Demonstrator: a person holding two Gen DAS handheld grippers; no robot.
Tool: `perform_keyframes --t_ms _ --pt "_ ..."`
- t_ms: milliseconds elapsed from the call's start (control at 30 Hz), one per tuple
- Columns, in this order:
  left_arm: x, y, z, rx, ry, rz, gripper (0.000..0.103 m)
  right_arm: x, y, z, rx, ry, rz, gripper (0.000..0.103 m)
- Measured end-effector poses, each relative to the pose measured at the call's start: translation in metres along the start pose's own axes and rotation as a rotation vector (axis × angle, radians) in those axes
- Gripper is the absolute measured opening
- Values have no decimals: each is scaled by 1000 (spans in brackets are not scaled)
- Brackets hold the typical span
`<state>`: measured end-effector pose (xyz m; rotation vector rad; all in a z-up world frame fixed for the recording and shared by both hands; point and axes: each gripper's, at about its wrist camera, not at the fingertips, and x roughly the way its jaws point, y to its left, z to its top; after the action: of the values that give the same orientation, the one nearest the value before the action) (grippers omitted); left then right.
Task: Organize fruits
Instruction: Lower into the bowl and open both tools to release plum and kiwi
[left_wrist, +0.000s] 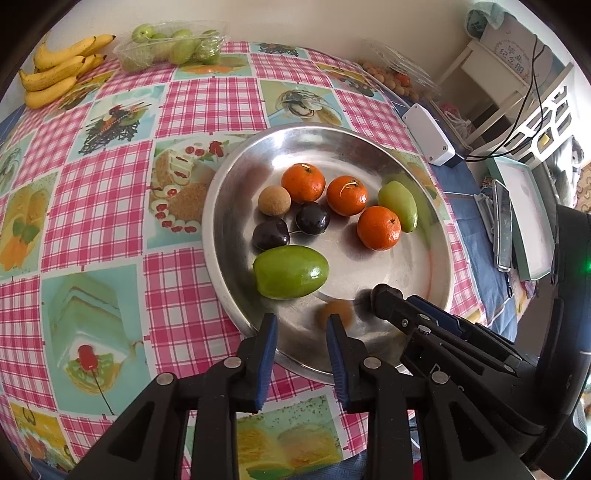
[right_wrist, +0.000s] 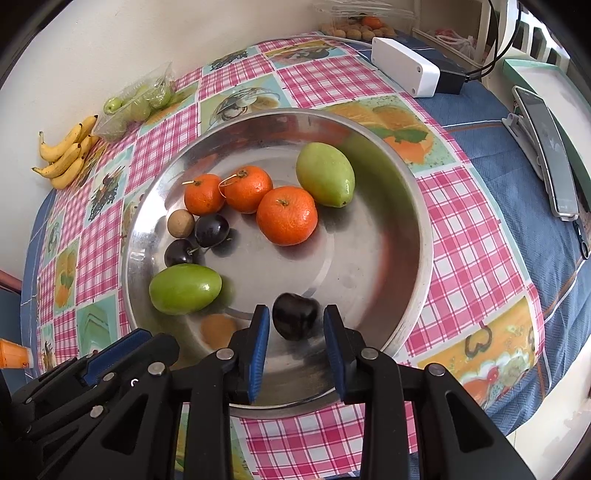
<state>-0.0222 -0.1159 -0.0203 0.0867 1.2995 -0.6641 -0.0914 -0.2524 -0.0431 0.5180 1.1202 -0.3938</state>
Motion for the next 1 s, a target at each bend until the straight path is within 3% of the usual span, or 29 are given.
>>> perform_keyframes --t_ms 300,500,633,700,800,1000 --pt "-14 7 4 -24 -32 5 31 -8 1 2 5 -44 13 31" --pt "-27 22 8 -57 -80 118 31 -15 8 3 -21 -79 35 31" --pt "-30 41 11 -120 -86 154 31 -14 19 2 -55 -78 41 31" --pt "-30 46 11 -129 -89 195 33 -13 23 0 -71 -72 41 31" --pt "-30 53 11 -127 -100 258 44 -10 28 0 -95 -64 35 31" --pt "-22 64 9 -159 -63 265 51 -10 32 -1 -114 -66 31 32"
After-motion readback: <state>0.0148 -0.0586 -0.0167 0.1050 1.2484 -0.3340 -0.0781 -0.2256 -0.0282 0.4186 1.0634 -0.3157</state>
